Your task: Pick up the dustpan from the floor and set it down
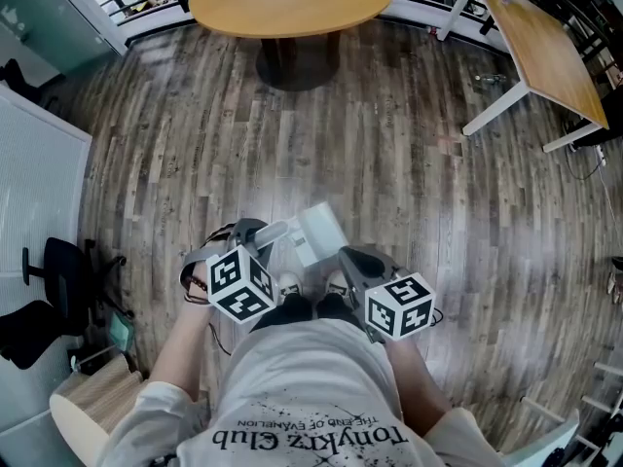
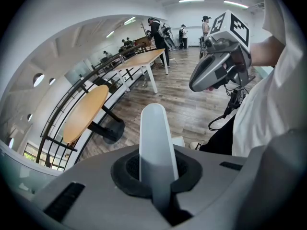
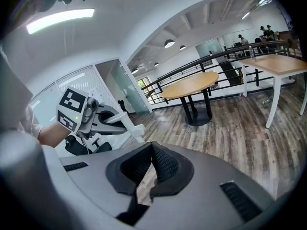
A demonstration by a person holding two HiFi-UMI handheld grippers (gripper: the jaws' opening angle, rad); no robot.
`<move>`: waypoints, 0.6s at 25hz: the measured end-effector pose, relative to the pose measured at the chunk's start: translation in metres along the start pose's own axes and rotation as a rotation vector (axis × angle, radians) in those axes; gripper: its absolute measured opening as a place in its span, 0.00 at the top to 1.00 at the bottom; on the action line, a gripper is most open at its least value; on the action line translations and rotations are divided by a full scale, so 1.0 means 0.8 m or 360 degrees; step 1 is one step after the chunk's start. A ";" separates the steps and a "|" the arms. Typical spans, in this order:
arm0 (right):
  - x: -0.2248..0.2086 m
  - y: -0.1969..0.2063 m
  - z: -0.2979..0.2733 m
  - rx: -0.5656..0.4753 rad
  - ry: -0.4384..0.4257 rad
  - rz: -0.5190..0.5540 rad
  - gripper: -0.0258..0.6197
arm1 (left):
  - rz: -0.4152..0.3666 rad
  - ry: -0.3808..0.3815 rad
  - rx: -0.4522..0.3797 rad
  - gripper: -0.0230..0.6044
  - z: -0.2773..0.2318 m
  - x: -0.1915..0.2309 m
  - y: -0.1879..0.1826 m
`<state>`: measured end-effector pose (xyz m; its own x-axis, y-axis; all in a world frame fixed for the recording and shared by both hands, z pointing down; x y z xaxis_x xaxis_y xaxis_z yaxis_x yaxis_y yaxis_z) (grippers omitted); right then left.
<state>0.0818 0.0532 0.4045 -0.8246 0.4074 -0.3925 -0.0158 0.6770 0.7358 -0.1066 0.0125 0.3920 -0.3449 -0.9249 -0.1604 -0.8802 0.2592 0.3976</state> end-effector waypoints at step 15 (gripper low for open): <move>-0.005 0.015 -0.013 0.0065 0.0014 -0.0023 0.92 | 0.0017 0.0016 0.0018 0.90 -0.029 0.005 0.014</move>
<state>0.0794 0.0532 0.4207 -0.8293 0.3921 -0.3981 -0.0049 0.7073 0.7069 -0.1108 0.0051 0.4166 -0.3511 -0.9247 -0.1473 -0.8801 0.2722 0.3889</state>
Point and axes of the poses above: the fingertips, and each gripper's own axes: z backward along the fingers, x to its left, y out of its underside, the point moved 7 cm from there along z, backward along the fingers, and after that the axes turned 7 degrees about y, right-handed, at the moved point
